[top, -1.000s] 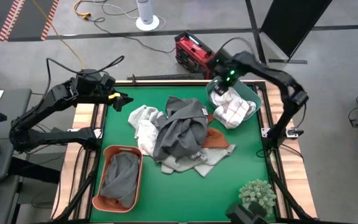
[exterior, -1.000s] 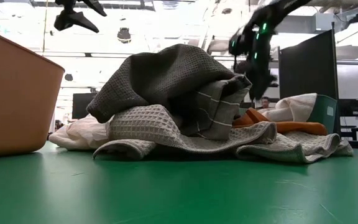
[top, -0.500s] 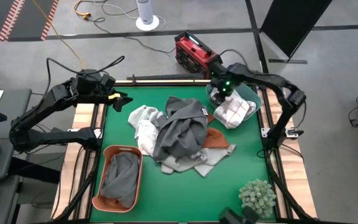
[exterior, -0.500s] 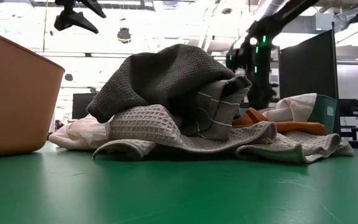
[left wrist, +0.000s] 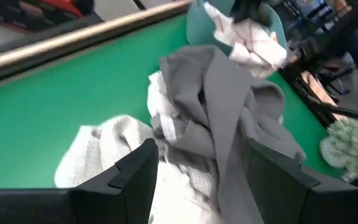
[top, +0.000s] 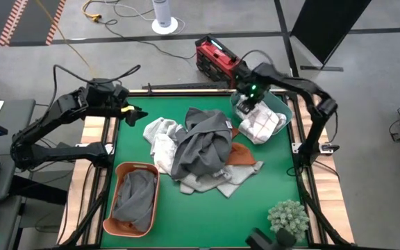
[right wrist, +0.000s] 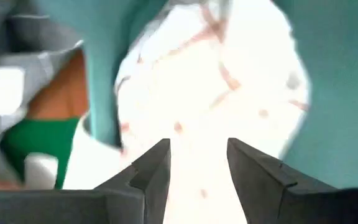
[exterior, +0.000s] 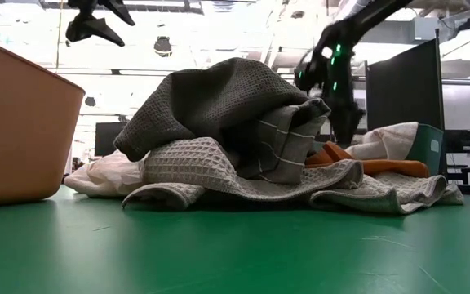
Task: Sort towels by color in basket
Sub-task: Adjust the white patterned towel in the green bin
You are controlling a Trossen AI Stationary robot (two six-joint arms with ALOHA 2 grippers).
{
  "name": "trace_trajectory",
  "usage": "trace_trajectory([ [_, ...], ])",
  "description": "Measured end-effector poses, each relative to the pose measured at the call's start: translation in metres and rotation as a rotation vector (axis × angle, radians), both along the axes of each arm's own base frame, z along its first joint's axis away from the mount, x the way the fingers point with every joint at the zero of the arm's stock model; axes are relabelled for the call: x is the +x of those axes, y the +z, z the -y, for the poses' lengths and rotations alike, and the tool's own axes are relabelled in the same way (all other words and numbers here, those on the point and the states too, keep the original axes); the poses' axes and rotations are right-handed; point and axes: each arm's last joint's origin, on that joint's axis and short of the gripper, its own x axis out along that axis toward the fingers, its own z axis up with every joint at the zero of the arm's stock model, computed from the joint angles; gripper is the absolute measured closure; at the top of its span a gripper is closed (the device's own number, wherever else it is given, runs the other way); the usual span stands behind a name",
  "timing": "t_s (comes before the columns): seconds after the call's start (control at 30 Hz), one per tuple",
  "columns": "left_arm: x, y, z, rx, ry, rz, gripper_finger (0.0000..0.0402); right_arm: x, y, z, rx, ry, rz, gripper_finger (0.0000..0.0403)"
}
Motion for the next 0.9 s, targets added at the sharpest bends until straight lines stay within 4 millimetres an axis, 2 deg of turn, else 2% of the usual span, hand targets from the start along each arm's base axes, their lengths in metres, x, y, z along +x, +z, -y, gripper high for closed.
trace_trajectory([
  [0.1,0.0,0.0,0.001,-0.014,-0.016,0.004,0.018,-0.012,0.033,-0.007,0.029,0.017,0.0,0.0214],
  [0.2,0.0,-0.002,0.001,-0.023,-0.015,-0.009,0.018,-0.022,0.047,-0.02,0.116,0.016,-0.013,0.0214],
  [0.3,0.0,-0.002,0.001,-0.023,-0.009,-0.017,0.018,-0.023,0.033,-0.025,0.162,0.017,-0.048,0.0214],
  [0.4,-0.001,-0.002,-0.001,0.008,0.024,-0.033,0.018,-0.022,-0.002,-0.015,0.107,-0.026,0.008,0.0214],
  [0.5,-0.001,-0.002,-0.002,0.034,0.045,-0.047,0.018,-0.028,-0.041,-0.005,0.064,-0.11,0.045,0.0214],
  [0.6,-0.001,-0.002,-0.001,0.03,0.04,-0.044,0.018,-0.04,-0.063,-0.004,0.1,-0.176,0.002,0.0215],
  [0.73,-0.001,-0.002,-0.001,0.017,0.029,-0.036,0.018,-0.042,-0.067,-0.009,0.125,-0.141,-0.035,0.0226],
  [0.9,-0.001,-0.002,-0.001,0.017,0.026,-0.034,0.018,-0.037,-0.042,-0.006,0.135,-0.047,-0.059,0.0226],
])
